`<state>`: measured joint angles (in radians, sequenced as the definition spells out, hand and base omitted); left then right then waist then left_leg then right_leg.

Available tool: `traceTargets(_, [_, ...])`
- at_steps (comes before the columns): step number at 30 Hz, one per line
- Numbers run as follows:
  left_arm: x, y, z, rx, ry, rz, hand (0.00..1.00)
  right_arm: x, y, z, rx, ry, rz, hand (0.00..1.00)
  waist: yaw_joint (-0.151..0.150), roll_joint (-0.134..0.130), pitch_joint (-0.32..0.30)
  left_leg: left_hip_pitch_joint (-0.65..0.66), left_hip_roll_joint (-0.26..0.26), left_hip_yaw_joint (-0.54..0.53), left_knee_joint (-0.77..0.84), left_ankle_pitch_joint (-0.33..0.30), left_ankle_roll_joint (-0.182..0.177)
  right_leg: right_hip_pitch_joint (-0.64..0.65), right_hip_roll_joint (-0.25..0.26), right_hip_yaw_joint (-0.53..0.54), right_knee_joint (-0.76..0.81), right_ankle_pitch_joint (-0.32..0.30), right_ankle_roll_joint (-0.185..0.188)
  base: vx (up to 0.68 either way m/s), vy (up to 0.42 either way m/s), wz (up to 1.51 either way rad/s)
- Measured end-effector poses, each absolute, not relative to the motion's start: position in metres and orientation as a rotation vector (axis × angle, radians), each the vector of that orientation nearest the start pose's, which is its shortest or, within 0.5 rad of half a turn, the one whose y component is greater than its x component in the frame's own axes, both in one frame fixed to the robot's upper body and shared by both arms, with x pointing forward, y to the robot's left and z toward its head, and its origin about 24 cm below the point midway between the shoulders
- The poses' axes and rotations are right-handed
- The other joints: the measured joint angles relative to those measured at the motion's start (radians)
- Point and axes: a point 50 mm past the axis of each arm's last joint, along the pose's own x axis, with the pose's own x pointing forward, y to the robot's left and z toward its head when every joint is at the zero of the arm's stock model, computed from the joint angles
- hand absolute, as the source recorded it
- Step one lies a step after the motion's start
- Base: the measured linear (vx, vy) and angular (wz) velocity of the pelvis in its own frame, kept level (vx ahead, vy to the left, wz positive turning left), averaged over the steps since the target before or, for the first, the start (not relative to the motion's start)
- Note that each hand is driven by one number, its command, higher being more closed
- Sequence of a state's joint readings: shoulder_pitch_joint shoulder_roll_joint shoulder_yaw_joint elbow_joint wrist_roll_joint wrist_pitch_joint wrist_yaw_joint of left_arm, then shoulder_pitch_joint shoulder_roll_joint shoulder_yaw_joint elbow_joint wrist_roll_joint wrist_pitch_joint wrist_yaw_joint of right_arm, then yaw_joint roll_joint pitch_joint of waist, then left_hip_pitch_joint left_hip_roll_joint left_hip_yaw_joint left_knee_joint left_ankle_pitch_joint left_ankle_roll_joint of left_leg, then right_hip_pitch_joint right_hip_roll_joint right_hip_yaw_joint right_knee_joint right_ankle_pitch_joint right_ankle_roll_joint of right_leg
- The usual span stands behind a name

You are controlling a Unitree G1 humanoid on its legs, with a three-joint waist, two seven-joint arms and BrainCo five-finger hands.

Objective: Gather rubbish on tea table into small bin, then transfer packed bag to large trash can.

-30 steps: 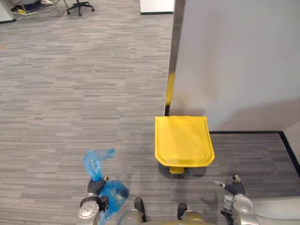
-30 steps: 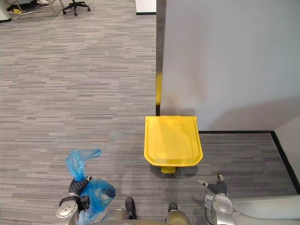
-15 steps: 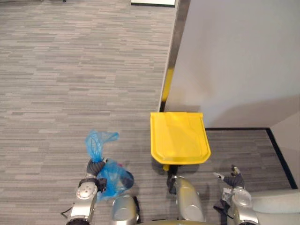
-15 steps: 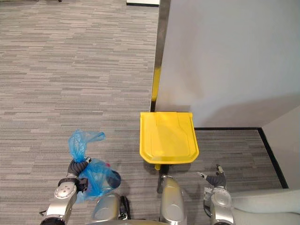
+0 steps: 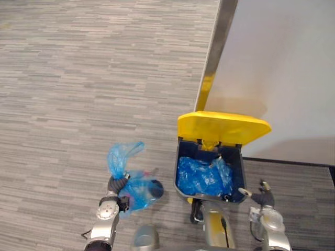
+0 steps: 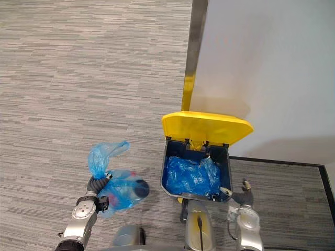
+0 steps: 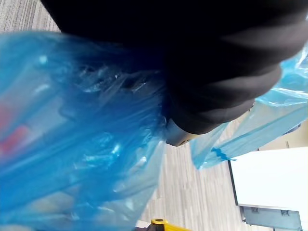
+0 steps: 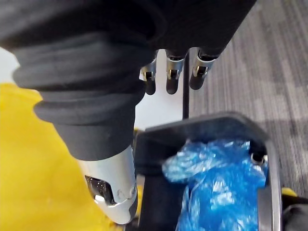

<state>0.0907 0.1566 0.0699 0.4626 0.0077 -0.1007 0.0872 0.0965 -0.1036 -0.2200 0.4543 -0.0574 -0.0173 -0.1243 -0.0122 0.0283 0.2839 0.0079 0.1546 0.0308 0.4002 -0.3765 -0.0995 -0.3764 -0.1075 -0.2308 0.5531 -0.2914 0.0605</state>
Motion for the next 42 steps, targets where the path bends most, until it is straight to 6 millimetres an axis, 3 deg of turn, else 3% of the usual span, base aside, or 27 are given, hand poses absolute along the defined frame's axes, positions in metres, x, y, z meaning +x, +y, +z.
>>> traceTargets(3, [0.192, 0.222, -0.067, 0.185, 0.458, 0.202, 1.0, 0.21, -0.21, -0.064, -0.195, 0.478, -0.217, 0.0, 0.006, -0.006, -0.018, -0.029, -0.001, -0.023, -0.014, 0.005, -0.008, -0.021, 0.005, 0.003, -0.02, 0.007, 0.013, -0.04, -0.044, 0.1])
traceTargets(5, [0.194, 0.224, -0.065, 0.192, 0.447, 0.201, 1.0, 0.236, -0.206, -0.051, -0.212, 0.421, -0.188, 0.0, 0.007, -0.005, -0.019, -0.074, -0.013, -0.054, -0.016, 0.021, -0.013, -0.049, 0.018, 0.013, -0.037, 0.019, 0.017, -0.04, -0.04, 0.3])
traceTargets(7, [0.197, 0.223, -0.063, 0.189, 0.428, 0.199, 1.0, 0.267, -0.211, -0.031, -0.281, 0.353, -0.163, 0.0, 0.02, 0.0, -0.019, -0.109, -0.017, -0.059, -0.023, 0.044, -0.019, -0.069, 0.02, 0.007, -0.056, 0.048, -0.014, -0.02, -0.034, 0.23])
traceTargets(9, [0.199, 0.223, -0.061, 0.188, 0.416, 0.203, 1.0, 0.309, -0.223, 0.012, -0.381, 0.225, -0.157, 0.0, 0.032, 0.015, -0.011, -0.125, -0.018, -0.063, -0.038, 0.064, -0.021, -0.079, 0.017, -0.002, -0.07, 0.074, -0.041, 0.01, -0.046, 0.11])
traceTargets(13, [0.205, 0.226, -0.053, 0.152, 0.366, 0.233, 1.0, 0.354, -0.248, 0.087, -0.484, 0.05, -0.23, 0.0, 0.034, 0.041, 0.005, -0.174, -0.021, -0.095, -0.027, 0.076, -0.027, -0.093, 0.006, -0.03, -0.091, 0.096, -0.061, -0.03, -0.044, 0.22])
traceTargets(15, [0.214, 0.224, -0.041, 0.149, 0.3, 0.211, 1.0, 0.365, -0.257, 0.111, -0.502, 0.009, -0.26, 0.0, 0.033, 0.05, 0.02, -0.209, -0.025, -0.117, 0.0, 0.077, -0.029, -0.104, -0.002, -0.048, -0.091, 0.101, -0.062, -0.07, -0.042, 0.29])
traceTargets(18, [0.229, 0.216, -0.02, 0.122, 0.19, 0.18, 1.0, 0.372, -0.265, 0.135, -0.514, -0.032, -0.292, 0.0, 0.038, 0.064, 0.05, -0.249, -0.029, -0.141, 0.03, 0.079, -0.03, -0.111, -0.006, -0.065, -0.107, 0.115, -0.049, -0.1, -0.031, 0.2])
traceTargets(21, [0.247, 0.192, 0.006, 0.1, 0.061, 0.087, 1.0, 0.383, -0.26, 0.164, -0.542, -0.082, -0.285, 0.0, 0.037, 0.071, 0.091, -0.283, -0.031, -0.141, 0.051, 0.091, -0.025, -0.11, 0.0, -0.068, -0.157, 0.152, -0.034, -0.11, 0.001, 0.0])
traceTargets(31, [0.265, 0.108, 0.065, 0.026, -0.203, -0.291, 1.0, 0.39, -0.246, 0.173, -0.568, -0.112, -0.239, 0.0, 0.027, 0.07, 0.102, -0.307, -0.033, -0.145, 0.1, 0.089, -0.021, -0.101, 0.001, -0.069, -0.175, 0.182, -0.033, -0.03, 0.007, 0.01])
traceTargets(34, [0.275, 0.074, 0.095, 0.037, -0.319, -0.44, 1.0, 0.393, -0.238, 0.185, -0.581, -0.148, -0.221, 0.0, 0.022, 0.07, 0.119, -0.308, -0.034, -0.147, 0.109, 0.088, -0.021, -0.098, -0.001, -0.069, -0.171, 0.182, -0.032, -0.02, -0.007, 0.02])
traceTargets(38, [0.293, 0.038, 0.142, 0.06, -0.486, -0.541, 1.0, 0.397, -0.216, 0.236, -0.564, -0.328, -0.195, 0.0, -0.004, 0.064, 0.187, -0.315, -0.032, -0.144, 0.127, 0.086, -0.016, -0.099, 0.003, -0.063, -0.174, 0.187, -0.023, -0.04, -0.017, -0.03])
traceTargets(40, [0.304, 0.03, 0.147, 0.094, -0.495, -0.517, 1.0, 0.395, -0.208, 0.247, -0.562, -0.379, -0.179, 0.0, -0.014, 0.056, 0.208, -0.314, -0.027, -0.129, 0.134, 0.085, -0.016, -0.102, 0.011, -0.046, -0.178, 0.193, -0.013, -0.02, -0.005, -0.23])
traceTargets(42, [0.321, 0.03, 0.137, 0.183, -0.44, -0.462, 1.0, 0.392, -0.191, 0.266, -0.576, -0.477, -0.132, 0.0, -0.025, 0.047, 0.215, -0.338, -0.015, -0.092, 0.148, 0.08, -0.011, -0.131, 0.034, -0.001, -0.199, 0.211, 0.008, -0.02, 0.018, -0.47])
